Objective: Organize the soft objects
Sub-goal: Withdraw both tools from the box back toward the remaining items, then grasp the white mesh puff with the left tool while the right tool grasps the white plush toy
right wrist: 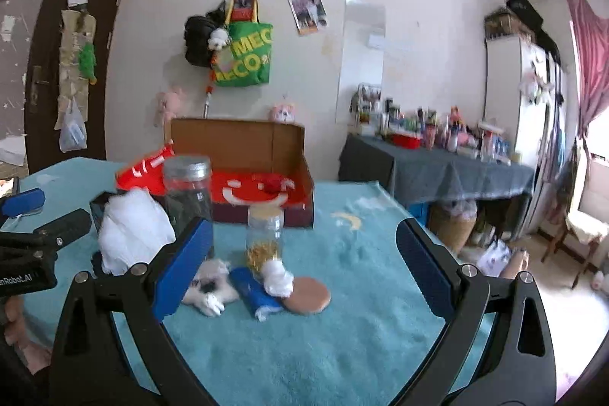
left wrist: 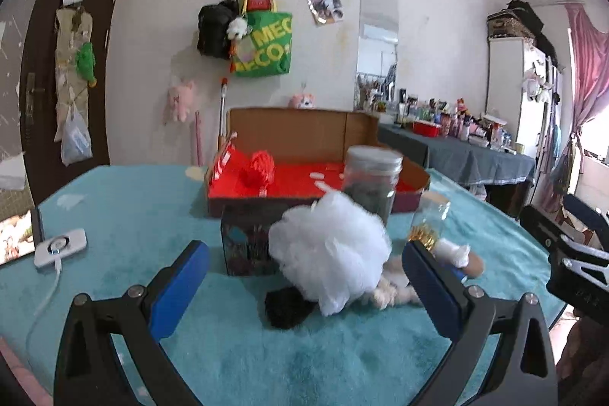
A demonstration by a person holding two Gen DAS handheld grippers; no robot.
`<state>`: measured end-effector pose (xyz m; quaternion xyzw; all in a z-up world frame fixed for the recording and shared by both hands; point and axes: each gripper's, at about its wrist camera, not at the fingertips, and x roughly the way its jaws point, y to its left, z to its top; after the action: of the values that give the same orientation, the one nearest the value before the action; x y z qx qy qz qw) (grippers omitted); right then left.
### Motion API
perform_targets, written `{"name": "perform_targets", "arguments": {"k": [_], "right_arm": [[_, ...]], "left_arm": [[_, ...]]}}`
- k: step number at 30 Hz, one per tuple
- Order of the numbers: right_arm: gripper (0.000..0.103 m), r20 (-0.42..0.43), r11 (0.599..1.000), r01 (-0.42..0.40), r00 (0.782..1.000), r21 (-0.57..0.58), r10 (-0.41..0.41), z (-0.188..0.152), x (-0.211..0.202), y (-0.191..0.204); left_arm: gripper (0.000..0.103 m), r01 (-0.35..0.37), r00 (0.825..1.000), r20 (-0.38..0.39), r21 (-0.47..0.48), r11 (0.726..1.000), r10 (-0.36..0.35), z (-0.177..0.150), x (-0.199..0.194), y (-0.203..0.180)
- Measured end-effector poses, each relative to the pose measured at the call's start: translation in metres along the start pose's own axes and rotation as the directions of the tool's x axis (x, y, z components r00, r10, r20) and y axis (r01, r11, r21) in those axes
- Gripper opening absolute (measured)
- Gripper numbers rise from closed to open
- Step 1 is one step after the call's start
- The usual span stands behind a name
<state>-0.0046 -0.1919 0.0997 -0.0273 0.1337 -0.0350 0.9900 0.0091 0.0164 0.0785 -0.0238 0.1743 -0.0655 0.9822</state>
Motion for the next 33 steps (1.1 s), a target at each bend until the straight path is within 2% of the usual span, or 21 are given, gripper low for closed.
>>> {"name": "perform_targets", "arguments": {"k": [3, 9, 17, 27, 33], "right_arm": [[0.099, -0.048, 1.0, -0.014, 0.999, 0.019, 0.015, -0.011, 0.009, -0.001], [0.099, -0.093, 1.0, -0.003, 0.996, -0.021, 0.001, -0.032, 0.02, 0.006], [0.099, -0.16, 1.0, -0.027, 0.987, 0.017, 0.029, -0.046, 0.038, 0.002], [0.099, -0.202, 0.999, -0.037, 0.978, 0.03, 0.042, -0.05, 0.056, -0.002], [0.099, -0.232, 0.999, -0.035, 0.972, 0.025, 0.04, -0.041, 0.069, -0.006]], "left_arm": [[0.103, -0.01, 1.0, -0.019, -0.001, 1.0, 0.01, -0.007, 0.004, 0.001], [0.103, -0.024, 0.998, -0.053, 0.01, 1.0, 0.025, -0.02, 0.01, 0.001], [0.103, -0.027, 0.992, -0.121, 0.017, 0.999, 0.029, -0.032, 0.026, 0.002], [0.103, -0.019, 0.988, -0.155, 0.011, 1.0, 0.021, -0.033, 0.035, 0.002], [0.103, 0.003, 0.987, -0.16, 0.025, 1.0, 0.001, -0.02, 0.04, -0.005]]}}
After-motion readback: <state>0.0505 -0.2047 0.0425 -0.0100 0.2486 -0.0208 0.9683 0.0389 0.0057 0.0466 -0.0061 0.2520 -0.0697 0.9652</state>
